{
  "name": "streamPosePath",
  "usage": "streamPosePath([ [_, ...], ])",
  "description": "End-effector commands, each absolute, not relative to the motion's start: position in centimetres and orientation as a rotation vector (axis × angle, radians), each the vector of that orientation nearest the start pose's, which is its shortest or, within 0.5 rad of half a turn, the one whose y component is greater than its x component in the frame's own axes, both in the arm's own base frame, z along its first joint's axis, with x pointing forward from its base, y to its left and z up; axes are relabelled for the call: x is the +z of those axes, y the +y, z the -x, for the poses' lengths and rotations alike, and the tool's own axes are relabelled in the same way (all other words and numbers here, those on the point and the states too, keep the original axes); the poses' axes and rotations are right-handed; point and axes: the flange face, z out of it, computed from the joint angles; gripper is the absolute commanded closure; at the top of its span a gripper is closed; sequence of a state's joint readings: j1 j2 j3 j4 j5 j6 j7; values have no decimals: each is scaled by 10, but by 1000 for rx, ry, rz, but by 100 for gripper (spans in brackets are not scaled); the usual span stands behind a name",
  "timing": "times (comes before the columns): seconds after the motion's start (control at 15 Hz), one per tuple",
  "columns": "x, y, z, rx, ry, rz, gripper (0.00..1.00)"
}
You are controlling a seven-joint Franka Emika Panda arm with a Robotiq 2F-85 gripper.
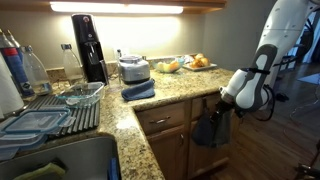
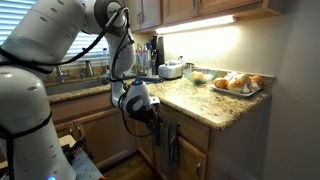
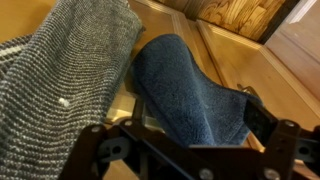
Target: Unhang the cloth on the left from the drawer and place it on the countertop, hang the cloth back on the drawer
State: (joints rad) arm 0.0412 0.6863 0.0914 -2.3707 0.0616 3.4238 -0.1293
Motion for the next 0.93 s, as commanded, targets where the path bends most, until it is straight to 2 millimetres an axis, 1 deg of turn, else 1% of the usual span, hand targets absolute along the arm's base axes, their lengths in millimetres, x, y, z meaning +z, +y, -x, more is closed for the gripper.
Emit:
streamPosePath([
  [0.0, 72, 64, -501, -646, -219, 3015, 0],
  [0.07, 73, 63, -508, -657, -216, 3018, 0],
  [0.13, 78, 63, -521, -655, -206, 3022, 0],
  [0.33, 76, 61, -541, -705, -190, 3020, 0],
  [0.4, 75, 61, -546, -719, -188, 3019, 23],
  [0.47, 65, 60, -537, -731, -181, 3017, 26],
  [0.53, 69, 62, -548, -712, -179, 3021, 13],
  [0.6, 66, 62, -548, -706, -175, 3022, 12],
  [0.67, 66, 61, -547, -708, -169, 3019, 38],
  [0.73, 66, 60, -545, -704, -165, 3020, 38],
  [0.87, 68, 60, -543, -698, -159, 3016, 52],
])
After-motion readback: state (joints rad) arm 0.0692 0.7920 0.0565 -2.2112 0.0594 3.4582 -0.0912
